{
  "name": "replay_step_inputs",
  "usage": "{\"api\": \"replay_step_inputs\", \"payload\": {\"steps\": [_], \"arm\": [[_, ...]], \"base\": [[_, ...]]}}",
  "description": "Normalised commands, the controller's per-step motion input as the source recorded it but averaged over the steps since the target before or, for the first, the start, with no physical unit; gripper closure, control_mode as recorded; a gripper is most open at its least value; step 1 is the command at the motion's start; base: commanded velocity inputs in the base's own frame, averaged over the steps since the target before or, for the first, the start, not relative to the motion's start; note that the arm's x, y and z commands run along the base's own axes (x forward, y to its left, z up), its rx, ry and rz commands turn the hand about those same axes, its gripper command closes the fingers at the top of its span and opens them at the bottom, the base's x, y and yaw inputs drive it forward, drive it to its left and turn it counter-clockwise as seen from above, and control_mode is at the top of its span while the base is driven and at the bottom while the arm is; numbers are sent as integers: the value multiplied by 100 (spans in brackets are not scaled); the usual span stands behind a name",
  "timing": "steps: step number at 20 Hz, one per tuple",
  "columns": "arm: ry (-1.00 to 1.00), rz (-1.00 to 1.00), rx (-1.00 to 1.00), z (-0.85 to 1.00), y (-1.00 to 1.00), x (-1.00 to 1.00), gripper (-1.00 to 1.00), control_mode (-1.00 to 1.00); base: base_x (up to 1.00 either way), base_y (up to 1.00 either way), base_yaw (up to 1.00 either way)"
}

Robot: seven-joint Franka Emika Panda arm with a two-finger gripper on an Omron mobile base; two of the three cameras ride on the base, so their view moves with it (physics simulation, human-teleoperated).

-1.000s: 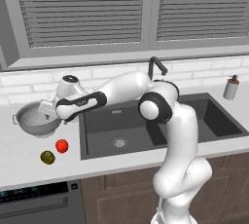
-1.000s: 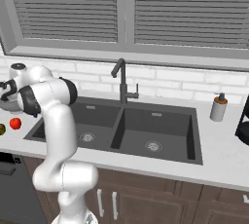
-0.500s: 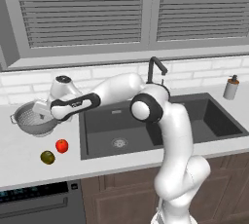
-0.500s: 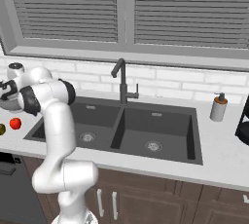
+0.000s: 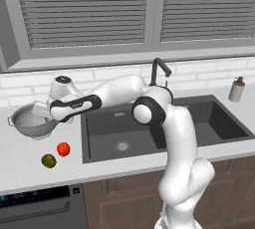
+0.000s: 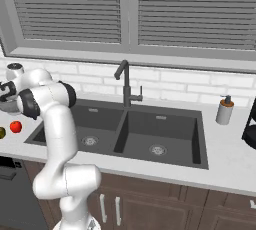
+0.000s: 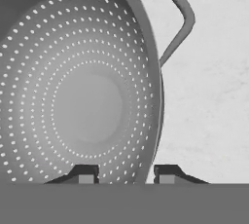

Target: Put the colander in the sink, put the apple, kiwi in the colander, and turn on the sink faucet and pour water over the colander.

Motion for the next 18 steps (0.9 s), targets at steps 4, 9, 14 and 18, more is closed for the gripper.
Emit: {"api": "replay_step_inputs", "payload": {"steps": [4, 9, 14, 18], "arm": [[0, 0, 0, 8, -6, -13, 100, -100], [-3, 0, 2, 50, -13, -27, 100, -100], [-6, 0, 11, 62, -19, -29, 100, -100], [-1, -3, 11, 56, -52, -30, 100, -100]], "base": [[0, 0, 0], [0, 0, 0], [0, 0, 0], [0, 0, 0]]}}
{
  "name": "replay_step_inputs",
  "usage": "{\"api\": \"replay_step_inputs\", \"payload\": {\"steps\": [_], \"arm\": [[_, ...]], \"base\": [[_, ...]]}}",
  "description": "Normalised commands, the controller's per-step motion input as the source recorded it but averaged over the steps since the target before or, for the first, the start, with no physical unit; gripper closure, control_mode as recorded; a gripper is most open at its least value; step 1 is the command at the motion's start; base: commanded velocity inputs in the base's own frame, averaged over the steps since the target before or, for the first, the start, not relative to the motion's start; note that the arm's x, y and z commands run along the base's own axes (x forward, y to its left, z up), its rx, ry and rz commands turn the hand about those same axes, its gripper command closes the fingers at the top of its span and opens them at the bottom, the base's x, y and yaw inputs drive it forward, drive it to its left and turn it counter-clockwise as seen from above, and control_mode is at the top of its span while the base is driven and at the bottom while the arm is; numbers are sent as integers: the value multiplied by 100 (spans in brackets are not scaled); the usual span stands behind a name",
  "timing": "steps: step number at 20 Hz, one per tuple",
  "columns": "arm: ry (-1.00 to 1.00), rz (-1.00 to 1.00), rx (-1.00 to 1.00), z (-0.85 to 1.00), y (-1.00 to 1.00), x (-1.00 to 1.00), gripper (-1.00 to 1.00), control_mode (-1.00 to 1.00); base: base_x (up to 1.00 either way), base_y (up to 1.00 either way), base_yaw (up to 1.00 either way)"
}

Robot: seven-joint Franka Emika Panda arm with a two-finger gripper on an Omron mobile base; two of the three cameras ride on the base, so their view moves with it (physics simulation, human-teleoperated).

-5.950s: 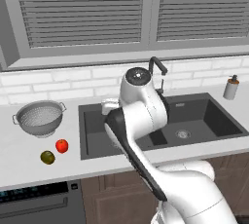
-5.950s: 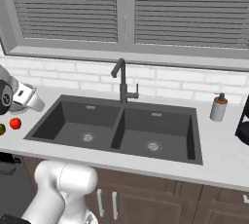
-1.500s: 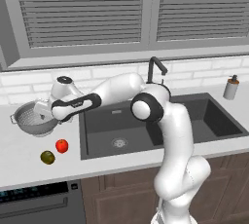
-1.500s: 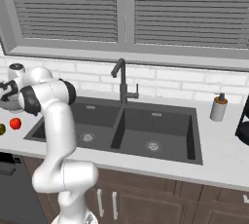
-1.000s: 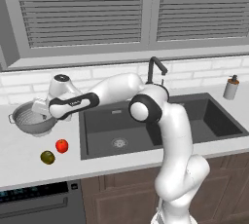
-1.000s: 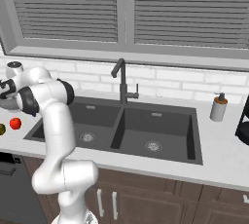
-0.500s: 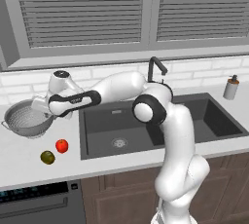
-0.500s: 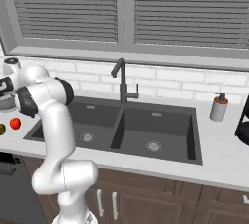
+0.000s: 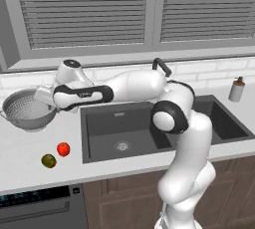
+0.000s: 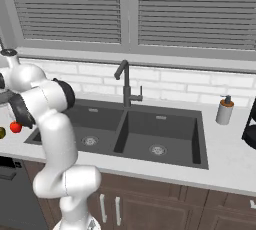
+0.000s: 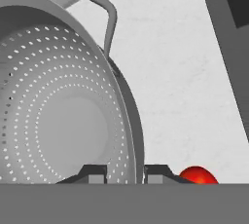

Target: Put the colander in the sink, put the apple, kiwi in the colander, and turn on the sink faucet and pour water over the colander.

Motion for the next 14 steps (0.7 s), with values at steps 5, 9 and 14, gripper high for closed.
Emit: {"api": "replay_step_inputs", "payload": {"steps": [5, 9, 14], "arm": [[0, -7, 3, 59, -68, -9, 100, -100], [1, -10, 0, 47, -81, -18, 100, -100], [0, -7, -8, 22, -77, -28, 100, -100]], "base": [[0, 0, 0], [0, 0, 0], [0, 0, 0]]}}
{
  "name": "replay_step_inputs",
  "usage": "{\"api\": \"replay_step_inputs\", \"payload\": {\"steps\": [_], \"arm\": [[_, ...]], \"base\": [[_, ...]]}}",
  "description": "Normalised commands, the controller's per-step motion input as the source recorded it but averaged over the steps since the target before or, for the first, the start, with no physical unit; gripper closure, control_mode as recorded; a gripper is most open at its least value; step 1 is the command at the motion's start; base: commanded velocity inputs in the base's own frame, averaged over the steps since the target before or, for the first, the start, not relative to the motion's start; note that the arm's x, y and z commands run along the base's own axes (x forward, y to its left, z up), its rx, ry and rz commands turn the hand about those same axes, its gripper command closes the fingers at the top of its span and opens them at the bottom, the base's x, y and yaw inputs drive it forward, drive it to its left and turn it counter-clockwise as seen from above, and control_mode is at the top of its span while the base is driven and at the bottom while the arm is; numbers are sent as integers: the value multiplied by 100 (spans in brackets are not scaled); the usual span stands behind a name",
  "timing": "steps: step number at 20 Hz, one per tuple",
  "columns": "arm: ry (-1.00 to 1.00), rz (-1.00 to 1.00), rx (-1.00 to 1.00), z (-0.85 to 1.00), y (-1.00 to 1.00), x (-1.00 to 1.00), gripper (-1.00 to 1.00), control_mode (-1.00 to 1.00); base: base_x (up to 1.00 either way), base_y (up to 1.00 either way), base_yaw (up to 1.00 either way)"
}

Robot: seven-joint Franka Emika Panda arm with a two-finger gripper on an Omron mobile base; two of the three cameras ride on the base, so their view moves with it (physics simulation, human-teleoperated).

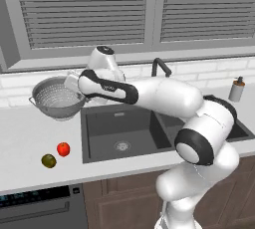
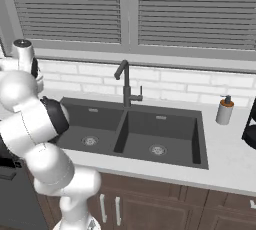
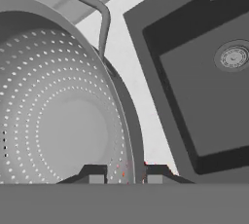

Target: Put the colander in the sink, put the apple, kiwi in the colander, and turn on the sink faucet and pour water over the colander.

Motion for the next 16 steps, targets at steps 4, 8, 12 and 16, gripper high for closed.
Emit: {"api": "replay_step_inputs", "payload": {"steps": [4, 8, 12, 16], "arm": [[5, -10, -25, 16, -53, -6, 100, -100], [3, -13, -35, 0, -36, 0, 100, -100], [7, -6, -27, -6, -28, 6, 100, -100], [3, 0, -1, -19, -37, 20, 100, -100]], "base": [[0, 0, 0], [0, 0, 0], [0, 0, 0], [0, 0, 0]]}}
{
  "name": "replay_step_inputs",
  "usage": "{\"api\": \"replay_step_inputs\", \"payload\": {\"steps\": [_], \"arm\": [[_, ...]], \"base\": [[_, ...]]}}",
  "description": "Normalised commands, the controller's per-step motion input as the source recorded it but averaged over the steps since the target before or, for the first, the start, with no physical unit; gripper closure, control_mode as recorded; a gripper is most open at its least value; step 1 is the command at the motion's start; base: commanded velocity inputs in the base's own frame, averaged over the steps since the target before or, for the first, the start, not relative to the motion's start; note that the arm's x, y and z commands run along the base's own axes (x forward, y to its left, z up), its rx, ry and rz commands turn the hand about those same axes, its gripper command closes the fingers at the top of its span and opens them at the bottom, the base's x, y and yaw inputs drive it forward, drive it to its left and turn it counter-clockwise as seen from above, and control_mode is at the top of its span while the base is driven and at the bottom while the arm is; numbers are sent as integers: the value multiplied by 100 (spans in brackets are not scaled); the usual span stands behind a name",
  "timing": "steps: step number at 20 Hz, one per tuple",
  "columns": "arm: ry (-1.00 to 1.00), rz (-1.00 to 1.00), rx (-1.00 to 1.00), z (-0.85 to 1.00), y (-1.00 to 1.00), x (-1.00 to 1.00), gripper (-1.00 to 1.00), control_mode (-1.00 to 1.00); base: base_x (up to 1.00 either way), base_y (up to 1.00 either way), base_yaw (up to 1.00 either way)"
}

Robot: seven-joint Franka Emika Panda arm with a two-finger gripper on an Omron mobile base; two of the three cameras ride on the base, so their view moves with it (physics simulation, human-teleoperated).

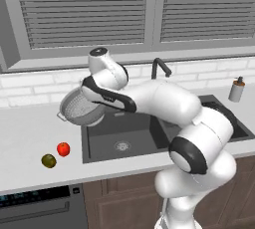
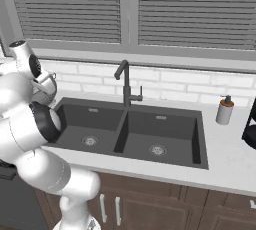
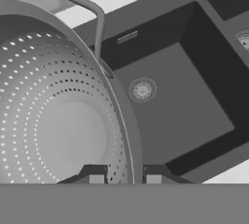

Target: Put the colander in the sink, put the apple, kiwi in the colander, and turn on the sink faucet and pour water over the colander.

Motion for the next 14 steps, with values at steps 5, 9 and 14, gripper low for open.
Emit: {"api": "replay_step_inputs", "payload": {"steps": [5, 9, 14], "arm": [[2, 0, 0, -34, -44, 38, 100, -100], [0, 0, 0, -54, -56, 30, 100, -100], [0, 0, 0, -55, -63, 2, 100, -100]], "base": [[0, 0, 0], [0, 0, 0], [0, 0, 0]]}}
